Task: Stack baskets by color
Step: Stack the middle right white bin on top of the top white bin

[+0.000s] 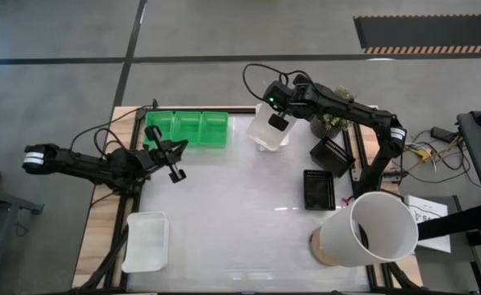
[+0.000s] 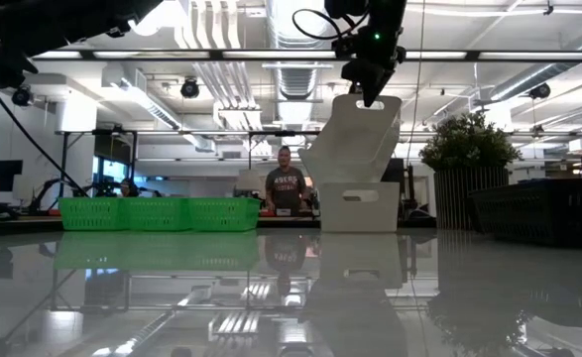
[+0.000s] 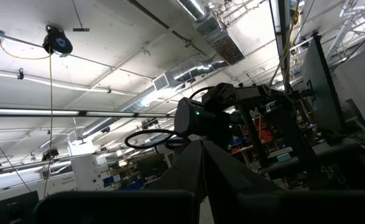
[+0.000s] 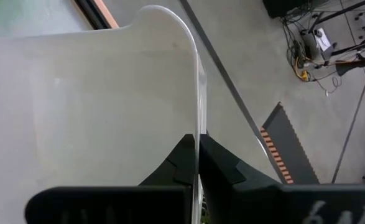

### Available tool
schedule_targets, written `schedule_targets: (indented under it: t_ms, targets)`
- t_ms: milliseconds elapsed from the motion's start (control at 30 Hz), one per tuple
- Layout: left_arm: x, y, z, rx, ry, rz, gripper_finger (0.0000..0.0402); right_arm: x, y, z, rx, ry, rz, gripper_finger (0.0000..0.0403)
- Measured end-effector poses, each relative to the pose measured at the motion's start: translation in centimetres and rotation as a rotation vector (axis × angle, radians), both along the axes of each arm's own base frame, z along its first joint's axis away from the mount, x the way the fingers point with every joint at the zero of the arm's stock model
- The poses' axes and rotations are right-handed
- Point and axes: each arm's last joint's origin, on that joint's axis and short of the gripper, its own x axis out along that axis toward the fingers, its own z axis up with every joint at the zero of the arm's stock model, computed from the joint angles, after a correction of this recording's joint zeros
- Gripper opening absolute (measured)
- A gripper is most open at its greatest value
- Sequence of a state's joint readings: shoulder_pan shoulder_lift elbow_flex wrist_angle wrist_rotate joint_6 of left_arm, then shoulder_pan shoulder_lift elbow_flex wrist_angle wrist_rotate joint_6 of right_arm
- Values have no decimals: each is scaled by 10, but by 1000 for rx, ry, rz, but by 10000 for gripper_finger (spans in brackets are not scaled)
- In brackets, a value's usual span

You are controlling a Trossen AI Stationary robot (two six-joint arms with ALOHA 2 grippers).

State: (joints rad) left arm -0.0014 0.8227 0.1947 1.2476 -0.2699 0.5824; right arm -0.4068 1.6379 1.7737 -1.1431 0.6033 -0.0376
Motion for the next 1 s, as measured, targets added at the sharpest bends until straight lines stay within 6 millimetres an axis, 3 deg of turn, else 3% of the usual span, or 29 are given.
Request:
schedule_targets:
  t_ms: [167, 533, 800, 1000]
  targets:
    - [0, 0, 0, 0, 0, 0, 0, 0, 0, 0, 0, 0, 0, 19]
    - [0, 0, 0, 0, 0, 0, 0, 0, 0, 0, -2, -6, -3, 90]
    - [0, 0, 0, 0, 0, 0, 0, 1, 0, 0, 6, -13, 2, 96]
    - [0, 0, 0, 0, 0, 0, 0, 5, 4, -1, 132, -104, 36, 111]
